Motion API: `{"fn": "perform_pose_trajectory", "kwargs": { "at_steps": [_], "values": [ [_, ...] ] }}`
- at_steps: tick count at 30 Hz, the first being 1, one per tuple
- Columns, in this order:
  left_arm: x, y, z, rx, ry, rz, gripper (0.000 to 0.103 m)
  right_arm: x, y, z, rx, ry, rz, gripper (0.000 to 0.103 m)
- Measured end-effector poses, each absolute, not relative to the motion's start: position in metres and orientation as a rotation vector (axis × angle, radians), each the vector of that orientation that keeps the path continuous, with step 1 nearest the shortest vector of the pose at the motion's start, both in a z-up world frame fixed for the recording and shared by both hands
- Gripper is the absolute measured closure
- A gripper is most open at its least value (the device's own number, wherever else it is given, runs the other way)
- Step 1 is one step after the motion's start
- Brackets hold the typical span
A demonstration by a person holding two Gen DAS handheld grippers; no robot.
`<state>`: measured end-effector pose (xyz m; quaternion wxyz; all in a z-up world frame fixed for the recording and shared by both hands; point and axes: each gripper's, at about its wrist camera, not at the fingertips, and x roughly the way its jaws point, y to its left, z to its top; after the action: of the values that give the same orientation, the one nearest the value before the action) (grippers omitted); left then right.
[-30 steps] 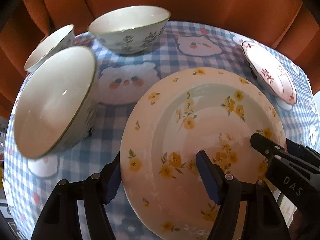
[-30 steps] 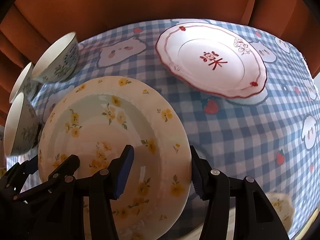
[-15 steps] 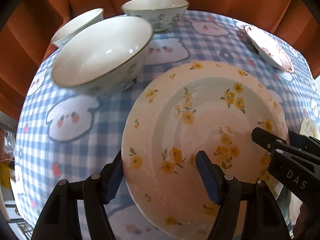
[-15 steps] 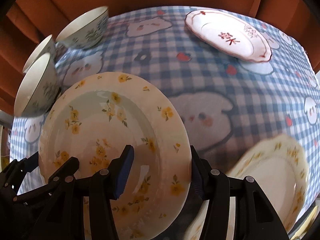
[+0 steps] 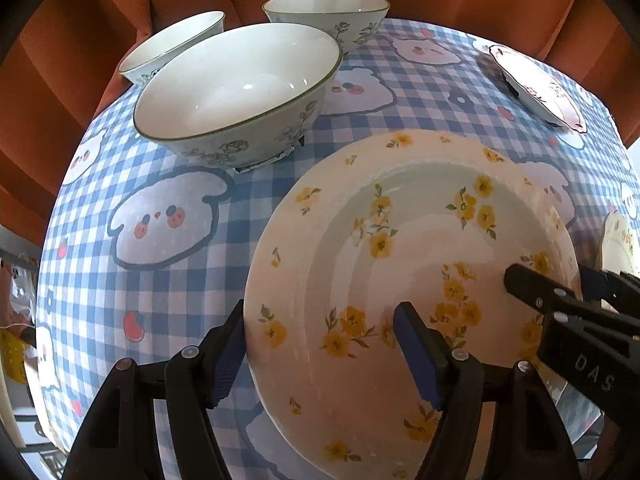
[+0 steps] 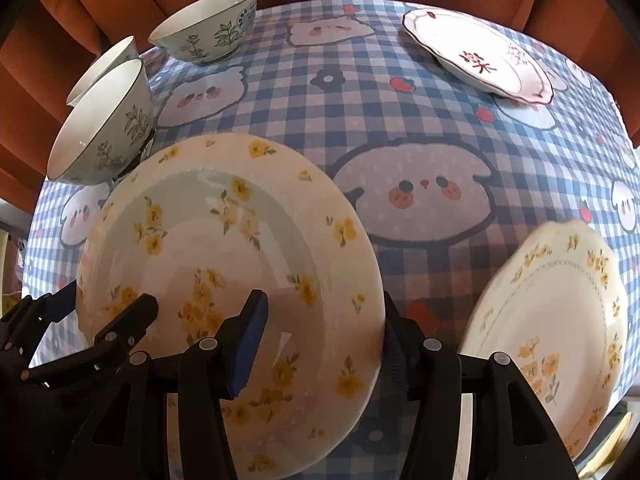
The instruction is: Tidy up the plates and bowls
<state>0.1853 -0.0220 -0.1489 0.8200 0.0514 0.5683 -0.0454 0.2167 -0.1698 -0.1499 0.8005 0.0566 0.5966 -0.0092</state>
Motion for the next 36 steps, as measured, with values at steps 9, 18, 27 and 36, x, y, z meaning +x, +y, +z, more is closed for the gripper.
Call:
{"fn": "perform_pose_trajectory", "kwargs": {
  "at_steps": [9,18,27,36],
  "values": [
    [0.195,-0.027,-0.15,0.097,1.217,-0.085,0.027,0.228,-0.17,-0.151,0.102,1.282,-0.014,0.043],
    [0.188,-0.015,-0.141,0.068,1.242,-0.076,0.027,0.228,-0.159,-0.139,0.053,1.298,0.009,0.043],
    [0.165,-0.008,-0.115,0.075,1.201,-0.132,0.028,0.204,-0.154,-0.107,0.067,1.262,-0.05,0.043],
    [0.138,-0.018,-0.093,0.122,1.148,-0.192,0.028,0.169,-0.165,-0.082,0.114,1.207,-0.118,0.043]
  ]
}}
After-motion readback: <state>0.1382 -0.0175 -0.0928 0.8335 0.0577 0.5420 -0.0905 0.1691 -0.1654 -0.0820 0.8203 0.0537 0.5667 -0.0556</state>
